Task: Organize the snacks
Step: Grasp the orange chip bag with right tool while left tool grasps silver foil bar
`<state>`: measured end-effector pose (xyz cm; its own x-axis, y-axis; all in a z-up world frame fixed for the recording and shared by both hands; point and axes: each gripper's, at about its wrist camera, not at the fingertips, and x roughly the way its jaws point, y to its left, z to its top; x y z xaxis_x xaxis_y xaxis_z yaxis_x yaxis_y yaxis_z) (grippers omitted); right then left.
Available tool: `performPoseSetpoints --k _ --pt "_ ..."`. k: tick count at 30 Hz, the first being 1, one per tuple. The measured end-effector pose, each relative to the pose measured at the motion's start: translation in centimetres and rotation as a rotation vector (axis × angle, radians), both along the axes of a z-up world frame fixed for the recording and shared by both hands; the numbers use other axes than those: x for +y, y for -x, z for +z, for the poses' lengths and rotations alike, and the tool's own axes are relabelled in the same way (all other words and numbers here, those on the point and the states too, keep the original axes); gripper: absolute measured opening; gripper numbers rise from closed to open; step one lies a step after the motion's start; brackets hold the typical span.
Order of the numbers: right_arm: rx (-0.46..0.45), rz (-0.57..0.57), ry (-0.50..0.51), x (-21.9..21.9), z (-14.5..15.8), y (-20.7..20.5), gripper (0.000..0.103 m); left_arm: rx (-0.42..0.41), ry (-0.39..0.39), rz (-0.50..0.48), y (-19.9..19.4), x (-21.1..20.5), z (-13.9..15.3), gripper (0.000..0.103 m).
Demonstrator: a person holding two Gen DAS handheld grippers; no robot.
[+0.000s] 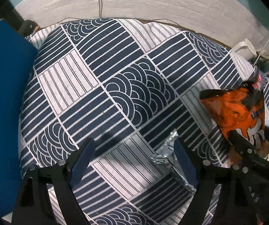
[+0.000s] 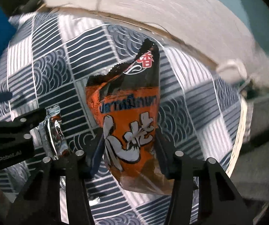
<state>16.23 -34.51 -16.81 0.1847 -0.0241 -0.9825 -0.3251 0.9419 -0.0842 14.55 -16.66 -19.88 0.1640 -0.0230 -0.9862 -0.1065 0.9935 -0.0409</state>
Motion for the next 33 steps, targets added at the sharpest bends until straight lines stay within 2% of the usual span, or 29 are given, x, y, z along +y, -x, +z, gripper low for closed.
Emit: performPoseSetpoints --k 4,9,19,23,25,27,29,33 --pt "0.042 -0.149 -0.092 -3.1 0.3 0.1 0.048 0.006 0.034 0.022 0.9 -1.0 0.3 0.087" --pt "0.037 -0.201 -0.14 -4.7 0.9 1.1 0.048 0.046 0.068 0.031 1.6 -2.8 -0.7 0.087" --pt "0.053 -0.323 -0.2 -5.8 1.2 4.7 0.048 0.043 0.014 -0.044 2.2 -5.8 -2.2 0.087" --pt "0.055 -0.347 -0.211 -5.7 1.4 5.3 0.048 0.012 -0.021 -0.101 2.1 -6.9 -2.2 0.07" --pt "0.057 -0.349 -0.215 -5.7 1.4 5.3 0.049 0.008 0.0 -0.114 1.8 -7.0 -2.2 0.062" --pt "0.064 -0.354 -0.223 -6.2 1.4 5.2 0.05 -0.003 0.007 -0.134 1.9 -6.6 -1.9 0.039" --pt "0.07 -0.357 -0.229 -6.6 1.4 5.0 0.053 0.002 0.006 -0.16 1.8 -6.5 -1.8 0.034" --pt "0.076 -0.36 -0.218 -6.2 1.0 5.3 0.055 -0.018 0.013 -0.178 1.8 -4.3 -1.0 0.031"
